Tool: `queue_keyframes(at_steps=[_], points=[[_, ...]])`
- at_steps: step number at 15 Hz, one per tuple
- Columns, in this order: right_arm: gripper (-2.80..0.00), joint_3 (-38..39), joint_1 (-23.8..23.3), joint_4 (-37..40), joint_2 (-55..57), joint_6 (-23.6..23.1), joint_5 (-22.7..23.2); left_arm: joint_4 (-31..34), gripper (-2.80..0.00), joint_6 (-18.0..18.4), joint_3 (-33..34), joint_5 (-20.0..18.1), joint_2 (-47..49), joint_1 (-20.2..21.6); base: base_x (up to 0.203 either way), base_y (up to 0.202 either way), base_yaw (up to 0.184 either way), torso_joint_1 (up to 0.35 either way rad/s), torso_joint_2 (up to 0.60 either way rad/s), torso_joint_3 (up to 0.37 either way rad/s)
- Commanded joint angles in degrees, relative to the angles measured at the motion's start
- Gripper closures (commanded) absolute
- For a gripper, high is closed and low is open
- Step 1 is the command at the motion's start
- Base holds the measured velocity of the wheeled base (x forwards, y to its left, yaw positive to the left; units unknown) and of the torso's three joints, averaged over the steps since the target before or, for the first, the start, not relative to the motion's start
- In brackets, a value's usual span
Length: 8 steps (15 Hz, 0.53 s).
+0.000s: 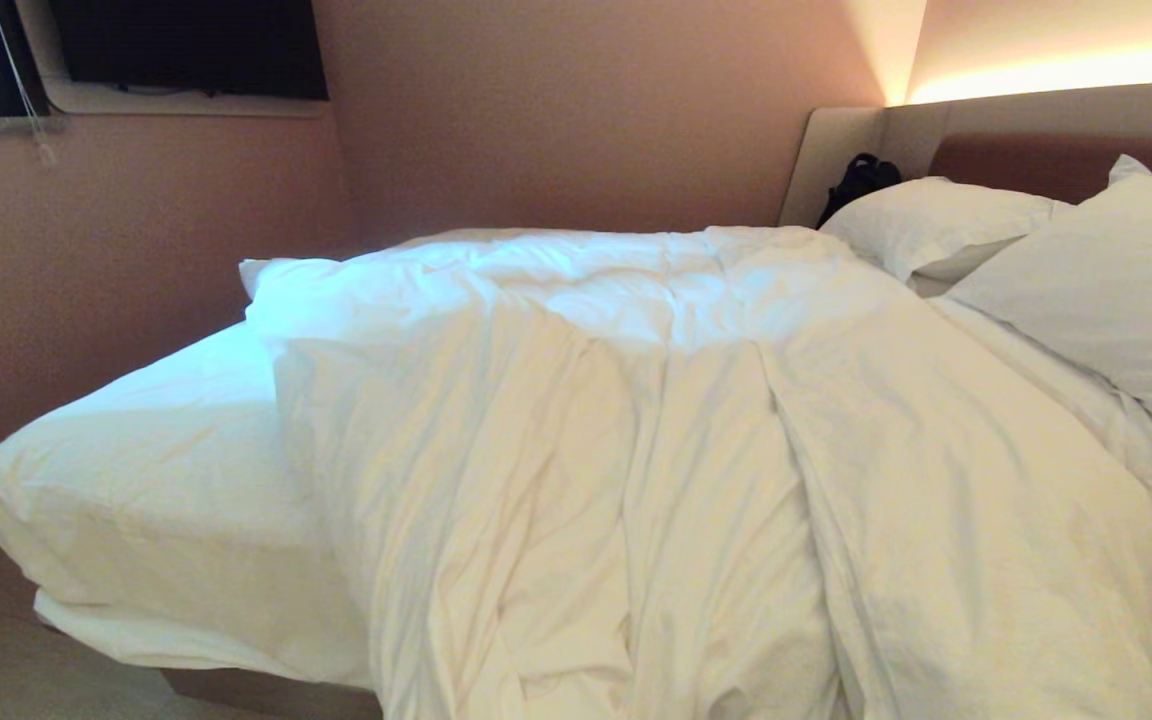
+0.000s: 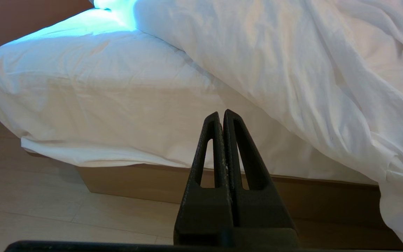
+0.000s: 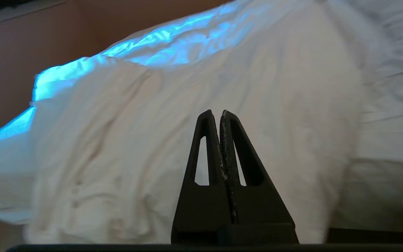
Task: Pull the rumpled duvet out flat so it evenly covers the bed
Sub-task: Hold the folded corner of the quilt
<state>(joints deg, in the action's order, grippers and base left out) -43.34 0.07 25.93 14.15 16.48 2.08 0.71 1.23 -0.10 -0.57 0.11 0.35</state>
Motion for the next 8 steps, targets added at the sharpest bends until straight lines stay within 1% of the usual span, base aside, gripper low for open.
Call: queue_keyframes(at_steps=[1, 2, 4, 8], points=[[0.00, 4.45, 0.01, 1.57, -9.95, -7.44, -2.27, 0.00, 0.00, 0.00, 0.01, -0.02, -0.02, 0.05, 0.000, 0.000, 0.000, 0.000, 0.00, 0.000], [0.00, 5.65, 0.01, 1.80, -11.61, -8.54, -2.57, 0.00, 0.00, 0.00, -0.04, -0.04, -0.02, 0.00, 0.000, 0.000, 0.000, 0.000, 0.00, 0.000], [0.00, 7.82, 0.01, 2.32, -14.10, -8.99, -3.34, 0.00, 0.00, 0.00, 0.01, 0.04, -0.02, 0.08, 0.000, 0.000, 0.000, 0.000, 0.00, 0.000], [0.00, 14.85, 0.02, 1.80, -14.15, -8.84, -12.29, 0.00, 0.00, 0.00, 0.01, 0.05, -0.02, 0.09, 0.000, 0.000, 0.000, 0.000, 0.00, 0.000]])
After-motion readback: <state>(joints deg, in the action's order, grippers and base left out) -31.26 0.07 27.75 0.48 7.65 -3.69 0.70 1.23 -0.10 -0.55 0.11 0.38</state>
